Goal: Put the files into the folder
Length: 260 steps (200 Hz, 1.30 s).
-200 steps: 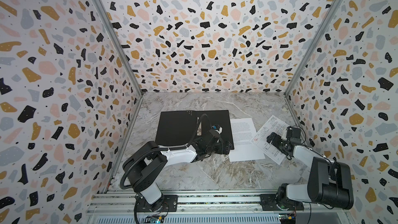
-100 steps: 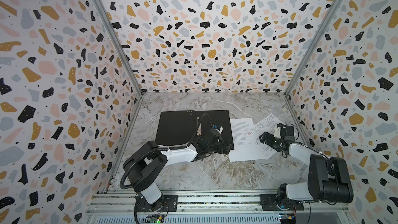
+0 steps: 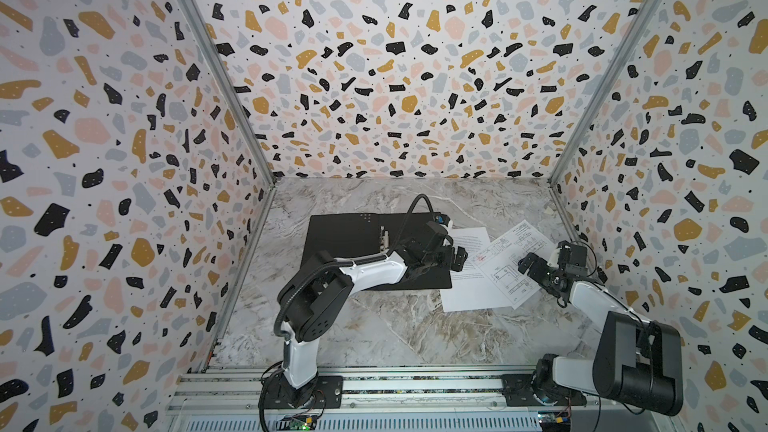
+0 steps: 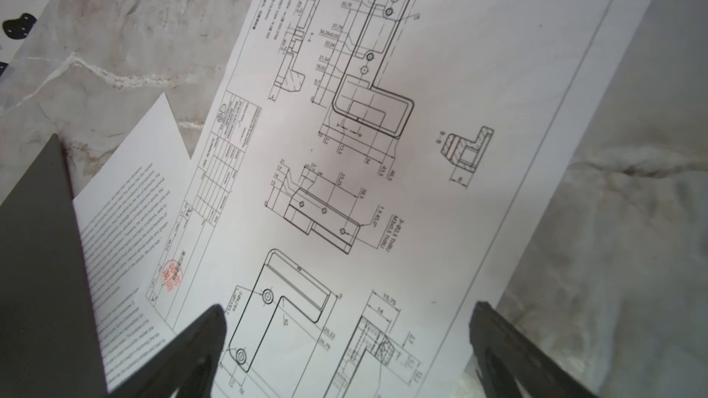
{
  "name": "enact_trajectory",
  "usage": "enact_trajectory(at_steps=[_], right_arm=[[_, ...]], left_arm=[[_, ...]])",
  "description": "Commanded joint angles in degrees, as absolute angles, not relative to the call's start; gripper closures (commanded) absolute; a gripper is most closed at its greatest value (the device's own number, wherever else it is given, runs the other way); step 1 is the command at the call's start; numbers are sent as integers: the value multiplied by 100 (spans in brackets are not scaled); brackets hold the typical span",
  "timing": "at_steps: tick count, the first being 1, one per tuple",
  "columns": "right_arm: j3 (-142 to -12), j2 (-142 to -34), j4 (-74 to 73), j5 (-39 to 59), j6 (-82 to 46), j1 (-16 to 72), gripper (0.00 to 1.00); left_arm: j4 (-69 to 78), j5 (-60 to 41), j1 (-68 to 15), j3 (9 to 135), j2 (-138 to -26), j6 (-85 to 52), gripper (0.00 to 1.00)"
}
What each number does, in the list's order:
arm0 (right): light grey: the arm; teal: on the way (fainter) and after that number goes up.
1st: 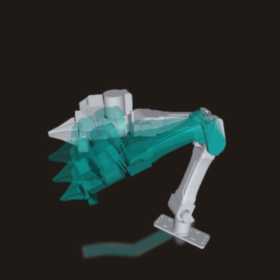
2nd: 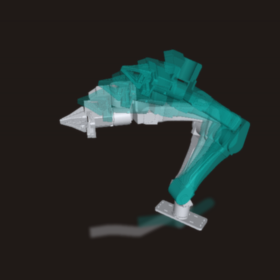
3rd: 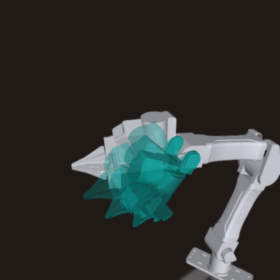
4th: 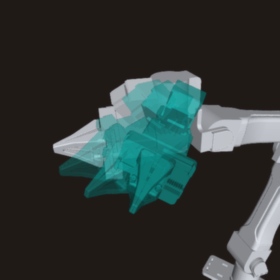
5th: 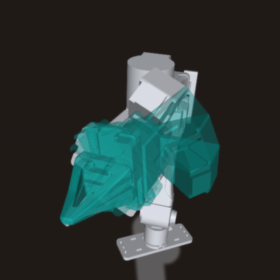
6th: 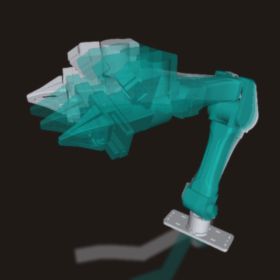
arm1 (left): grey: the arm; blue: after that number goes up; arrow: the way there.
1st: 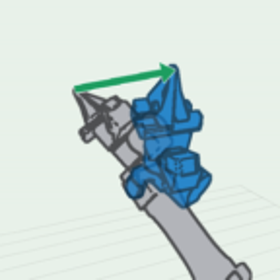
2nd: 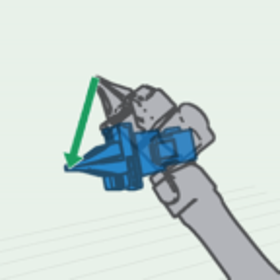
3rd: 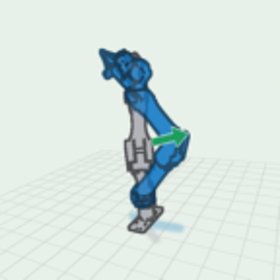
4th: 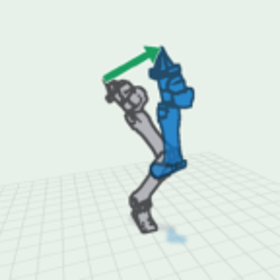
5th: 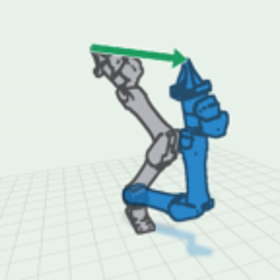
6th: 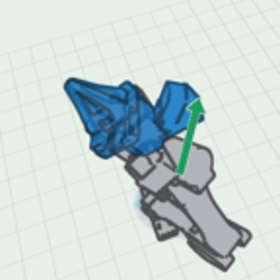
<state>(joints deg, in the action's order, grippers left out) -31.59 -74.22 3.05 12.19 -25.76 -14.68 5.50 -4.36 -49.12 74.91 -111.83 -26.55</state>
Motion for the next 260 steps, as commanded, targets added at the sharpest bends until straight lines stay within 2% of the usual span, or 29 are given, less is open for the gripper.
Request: enact_trajectory(at_steps=[1,55,120,260], right_arm=[[-3183,-7450,384,1098,-2756,-1725,0],[-3027,-7612,154,1154,-2874,-2169,0],[-3040,-7924,94,1455,-2802,-2274,0],[-3173,-8685,-310,2463,-2748,-2276,3]], left_arm=[[310,-639,-4879,8133,-11665,-2254,0],[394,-1055,-4898,9426,-12754,-2230,0],[44,-1403,-5113,10853,-13895,-2382,0],[-382,-1402,-5233,10620,-13846,-2229,0]])
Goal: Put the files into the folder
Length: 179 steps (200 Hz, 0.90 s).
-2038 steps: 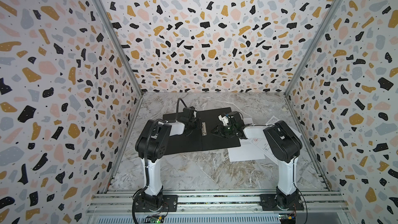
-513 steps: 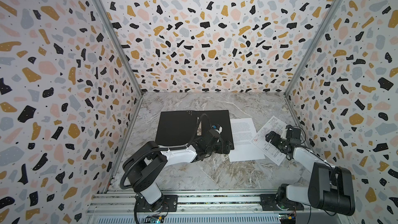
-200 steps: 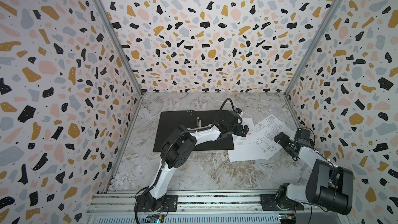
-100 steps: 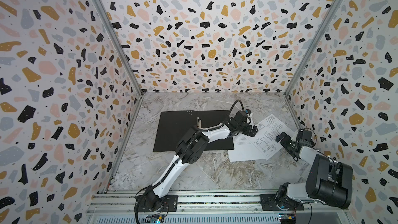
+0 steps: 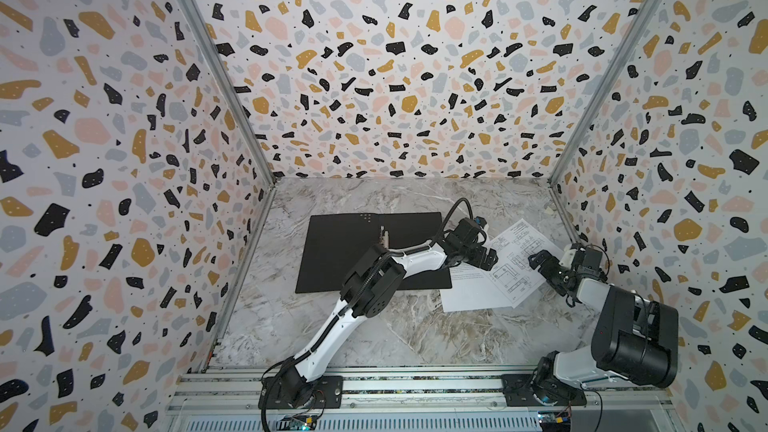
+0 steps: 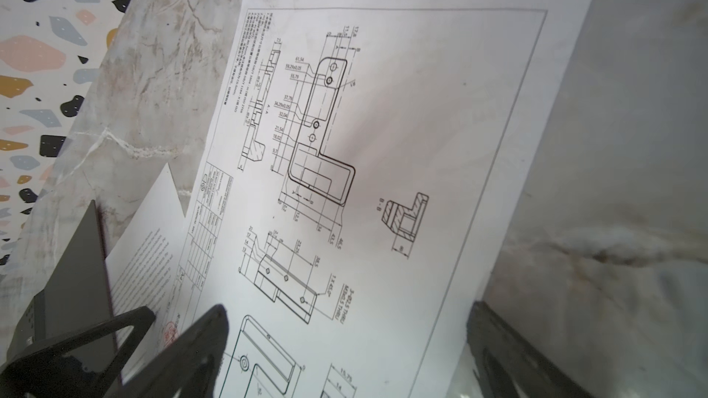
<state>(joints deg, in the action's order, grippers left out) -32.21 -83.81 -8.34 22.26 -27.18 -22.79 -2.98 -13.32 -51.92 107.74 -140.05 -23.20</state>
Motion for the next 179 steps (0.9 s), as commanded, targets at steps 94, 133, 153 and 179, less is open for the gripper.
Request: enact_trajectory(at_steps=[94,133,153,179], right_arm=[[-3454,-9093,-421,2829,-2690,-2276,4],[-3530,-9192,-488,2994,-2686,-2252,5],[-3634,-9238,-431,3011,-2646,-2234,5],[-3729,-9161,-344,2872,-2595,-2239,5]], left_arm=[[-364,-1469,-5231,10041,-13417,-2341,0],[-204,-1584,-5235,9860,-13281,-2493,1],[-160,-1614,-5238,9798,-13233,-2539,1],[-88,-1556,-5241,9712,-13058,-2567,1]])
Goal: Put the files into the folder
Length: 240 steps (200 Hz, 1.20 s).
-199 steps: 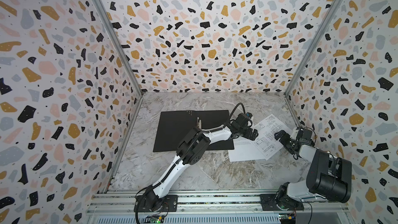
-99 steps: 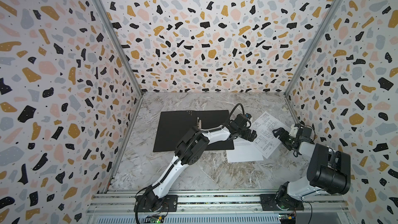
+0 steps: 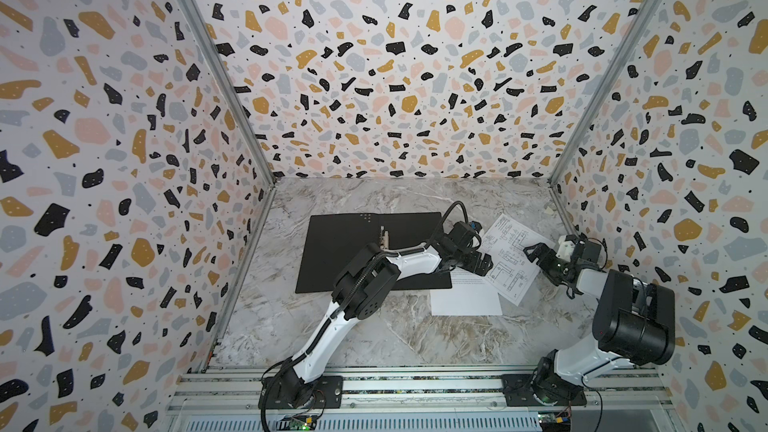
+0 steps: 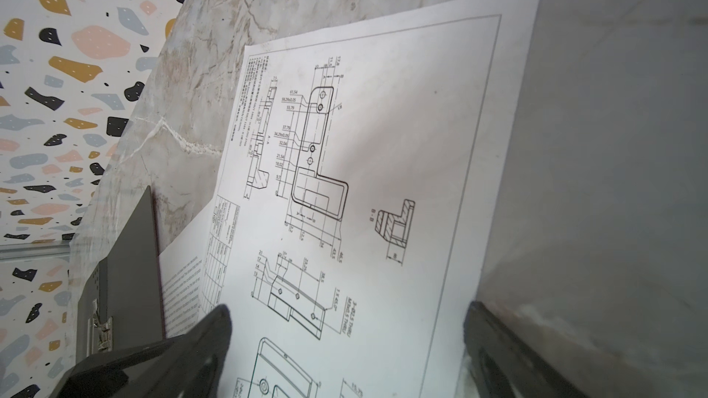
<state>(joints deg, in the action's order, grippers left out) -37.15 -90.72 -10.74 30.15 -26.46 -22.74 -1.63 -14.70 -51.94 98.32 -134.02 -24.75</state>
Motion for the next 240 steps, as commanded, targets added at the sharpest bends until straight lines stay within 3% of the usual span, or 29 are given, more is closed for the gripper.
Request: enact_trajectory(at_steps=[1,97,240], right_arm=[[-3728,-9160,-339,2864,-2594,-2236,5],[-3531,-8496,30,2365,-2700,-2276,4],[-3199,-8865,-229,3018,-2861,-2264,10]], left_arm=[[-88,-1547,-5244,9712,-13055,-2567,1],[-694,-974,-5238,10186,-13166,-2200,1],[-881,-1458,-5273,10453,-13630,-2104,1]])
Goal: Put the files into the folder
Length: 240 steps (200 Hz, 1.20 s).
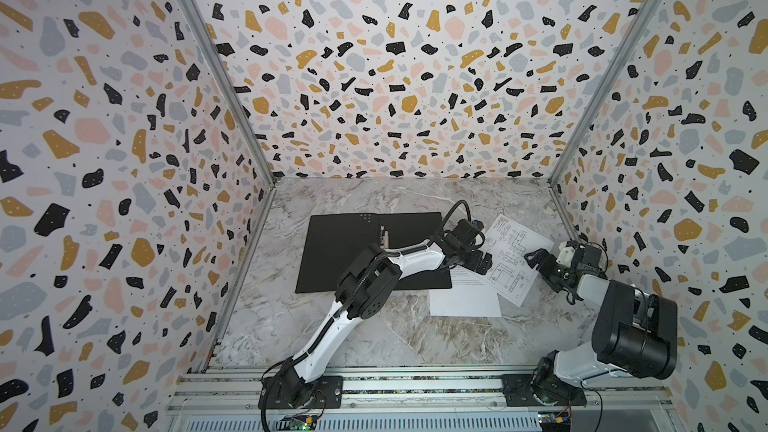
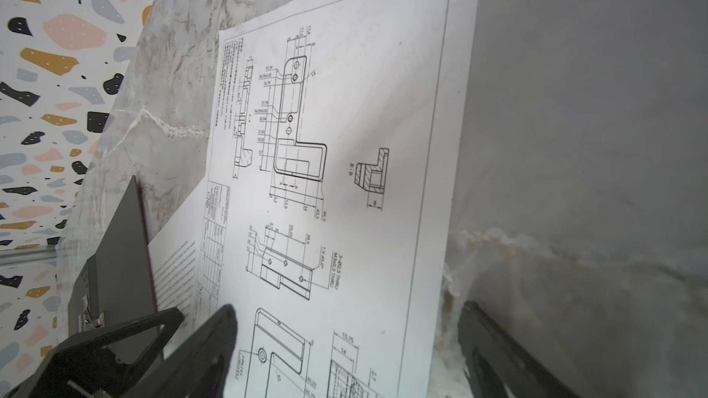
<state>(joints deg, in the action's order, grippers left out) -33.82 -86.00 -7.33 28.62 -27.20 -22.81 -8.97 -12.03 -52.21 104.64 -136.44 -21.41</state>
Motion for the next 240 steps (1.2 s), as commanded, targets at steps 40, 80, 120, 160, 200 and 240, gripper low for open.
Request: enact_trajectory(at_steps=[40,80,120,160,200,240], right_arm=[[-3251,-9020,-363,3328,-2864,-2239,10],[-3288,-9152,-438,3508,-2837,-2232,10],[-3296,-9265,-511,3663,-2858,-2232,10],[-3255,-9273,-533,3674,-2822,-2227,10],[-3265,-9280,-572,3760,-2819,-2187,11],[-3296,-9316,-675,3803,-2855,-2001,11]], left_arm=[[-825,-1721,-5309,10316,-13545,-2234,1],[-530,-1860,-5327,10003,-13323,-2433,1],[-363,-1978,-5327,9894,-13221,-2598,1],[-36,-2183,-5327,9817,-13194,-2902,2],[25,-2264,-5327,9817,-13227,-2997,2],[28,-2303,-5328,9826,-13284,-3048,4]])
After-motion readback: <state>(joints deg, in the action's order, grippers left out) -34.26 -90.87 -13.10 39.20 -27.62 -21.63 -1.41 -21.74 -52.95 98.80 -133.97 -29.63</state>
